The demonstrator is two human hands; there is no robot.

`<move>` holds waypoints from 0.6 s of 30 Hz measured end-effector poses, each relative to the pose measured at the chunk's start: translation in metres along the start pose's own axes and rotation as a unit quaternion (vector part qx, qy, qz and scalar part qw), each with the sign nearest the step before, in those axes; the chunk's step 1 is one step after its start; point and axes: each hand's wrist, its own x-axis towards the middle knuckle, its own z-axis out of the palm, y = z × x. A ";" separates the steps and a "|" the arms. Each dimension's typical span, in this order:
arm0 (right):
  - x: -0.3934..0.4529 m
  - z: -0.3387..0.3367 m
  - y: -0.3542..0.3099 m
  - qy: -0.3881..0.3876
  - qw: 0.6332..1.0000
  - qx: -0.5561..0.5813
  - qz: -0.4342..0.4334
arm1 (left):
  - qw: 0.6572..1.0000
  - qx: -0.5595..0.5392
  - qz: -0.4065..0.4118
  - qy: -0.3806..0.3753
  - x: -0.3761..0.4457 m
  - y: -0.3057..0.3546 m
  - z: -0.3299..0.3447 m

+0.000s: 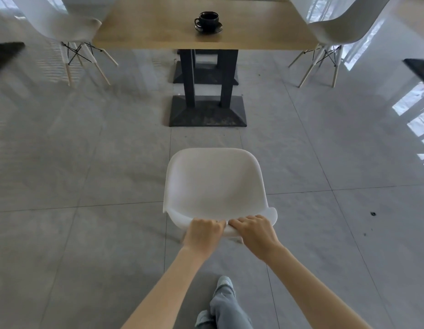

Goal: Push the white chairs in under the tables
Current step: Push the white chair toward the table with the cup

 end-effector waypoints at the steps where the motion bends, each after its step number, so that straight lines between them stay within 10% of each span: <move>1: 0.004 0.000 0.002 0.006 1.000 -0.004 0.000 | 1.000 0.000 0.002 0.004 0.004 -0.002 -0.001; 18: 0.130 -0.033 0.071 0.015 1.000 0.005 -0.025 | 1.000 0.007 -0.020 0.018 0.138 -0.051 -0.021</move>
